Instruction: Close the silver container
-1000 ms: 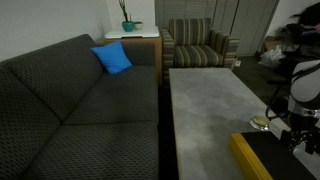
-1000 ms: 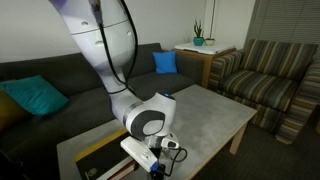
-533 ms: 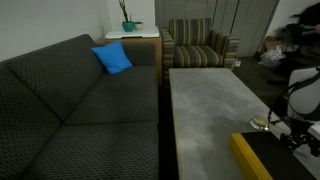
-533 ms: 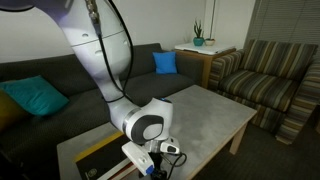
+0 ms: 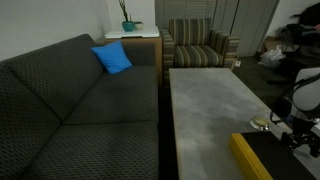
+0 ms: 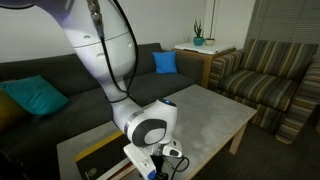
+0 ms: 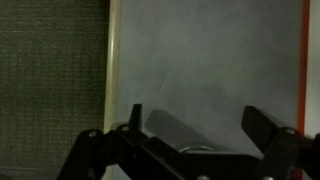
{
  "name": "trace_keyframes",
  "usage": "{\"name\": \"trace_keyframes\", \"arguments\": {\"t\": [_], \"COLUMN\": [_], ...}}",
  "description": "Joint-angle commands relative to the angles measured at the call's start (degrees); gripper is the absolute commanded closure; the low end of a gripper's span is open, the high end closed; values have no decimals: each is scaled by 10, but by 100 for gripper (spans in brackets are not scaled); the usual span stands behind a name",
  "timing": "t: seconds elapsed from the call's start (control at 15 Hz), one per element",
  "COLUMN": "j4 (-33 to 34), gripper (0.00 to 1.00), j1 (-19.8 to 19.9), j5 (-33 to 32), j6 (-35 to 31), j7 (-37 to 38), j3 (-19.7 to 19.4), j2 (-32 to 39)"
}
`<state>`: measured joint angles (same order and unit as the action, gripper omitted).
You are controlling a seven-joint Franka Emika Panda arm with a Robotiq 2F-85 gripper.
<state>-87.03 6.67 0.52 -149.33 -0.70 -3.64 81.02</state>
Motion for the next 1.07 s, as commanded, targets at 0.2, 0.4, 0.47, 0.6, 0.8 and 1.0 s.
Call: {"name": "trace_keyframes", "arguments": {"t": [0.2, 0.4, 0.47, 0.6, 0.8, 1.0], "j4": [14, 22, 26, 35, 46, 52], "gripper": [0, 0, 0, 0, 0, 0], "j1": [50, 58, 64, 73, 73, 44], "j5": [7, 4, 4, 2, 0, 1], "j6": [-87, -112, -115, -119, -109, -98], "j7": [-32, -39, -48, -65, -79, -50], "j3": [23, 32, 41, 57, 69, 43], "j2": [8, 11, 13, 19, 27, 33]}}
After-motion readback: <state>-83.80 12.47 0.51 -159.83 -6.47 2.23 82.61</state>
